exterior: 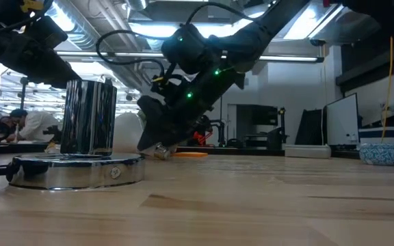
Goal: Screw lightbulb
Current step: Insert the lightbulb into the lamp
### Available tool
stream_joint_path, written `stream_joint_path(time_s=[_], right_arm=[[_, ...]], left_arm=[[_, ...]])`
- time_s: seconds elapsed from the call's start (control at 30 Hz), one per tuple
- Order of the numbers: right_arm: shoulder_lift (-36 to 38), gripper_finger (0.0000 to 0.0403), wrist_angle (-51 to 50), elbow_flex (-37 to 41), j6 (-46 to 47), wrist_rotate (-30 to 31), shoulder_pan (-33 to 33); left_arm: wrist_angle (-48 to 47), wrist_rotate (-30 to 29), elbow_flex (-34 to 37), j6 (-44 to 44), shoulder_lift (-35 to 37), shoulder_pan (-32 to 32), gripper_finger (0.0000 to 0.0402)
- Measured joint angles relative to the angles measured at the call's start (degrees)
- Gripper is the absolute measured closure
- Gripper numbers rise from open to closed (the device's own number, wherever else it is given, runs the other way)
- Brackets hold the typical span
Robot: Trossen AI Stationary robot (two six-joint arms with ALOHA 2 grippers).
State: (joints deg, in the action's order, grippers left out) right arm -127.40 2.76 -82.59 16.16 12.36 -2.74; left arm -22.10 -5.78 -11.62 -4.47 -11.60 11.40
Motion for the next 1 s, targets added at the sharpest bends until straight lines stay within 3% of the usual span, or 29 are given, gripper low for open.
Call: stream_joint_path(time_s=[0.17, 0.47, 0.67, 0.83, 1.0], right_arm=[[-0.01, 0.0151, 0.18, 0.00, 0.05, -0.04, -0.36], [-0.01, 0.0248, -0.92, 0.00, 0.08, -2.02, -0.36], [0.27, 0.0251, 0.34, 0.04, 0.42, -4.54, -0.29], [0.92, 0.0224, 0.67, 0.04, 0.53, -4.52, -0.29], [1.42, 0.0246, 0.63, 0.07, 0.53, -4.53, -0.29]], left_arm=[[-0.03, 0.00, 0.00, 0.00, -0.02, 0.00, 0.0231], [-0.03, 0.01, 0.00, 0.00, -0.01, 0.01, 0.0231], [-0.02, 0.00, 0.02, 0.00, -0.02, 0.02, 0.0231], [-0.01, 0.01, 0.00, 0.00, -0.01, 0.02, 0.0231], [-0.03, 0.01, 0.00, 0.00, -0.01, 0.01, 0.0231]])
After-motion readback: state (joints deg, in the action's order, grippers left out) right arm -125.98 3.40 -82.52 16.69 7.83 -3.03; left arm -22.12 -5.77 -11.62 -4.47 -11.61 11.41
